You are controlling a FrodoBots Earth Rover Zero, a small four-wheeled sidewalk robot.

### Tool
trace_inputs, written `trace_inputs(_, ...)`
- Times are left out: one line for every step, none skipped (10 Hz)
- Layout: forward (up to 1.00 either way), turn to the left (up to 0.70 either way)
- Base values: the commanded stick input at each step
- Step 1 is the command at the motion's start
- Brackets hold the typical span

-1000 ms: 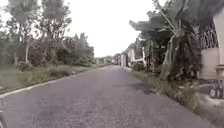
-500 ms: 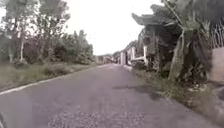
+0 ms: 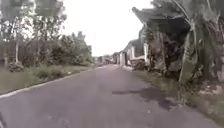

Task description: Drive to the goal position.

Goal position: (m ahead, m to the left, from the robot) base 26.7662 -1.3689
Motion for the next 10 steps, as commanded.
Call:
trace_inputs(0.7,0.0)
trace_inputs(0.7,0.0)
trace_inputs(0.7,0.0)
trace_inputs(0.7,0.0)
trace_inputs(0.7,0.0)
trace_inputs(0.7,0.0)
trace_inputs(0.7,0.0)
trace_inputs(0.7,0.0)
trace_inputs(0.7,0.0)
trace_inputs(0.7,0.0)
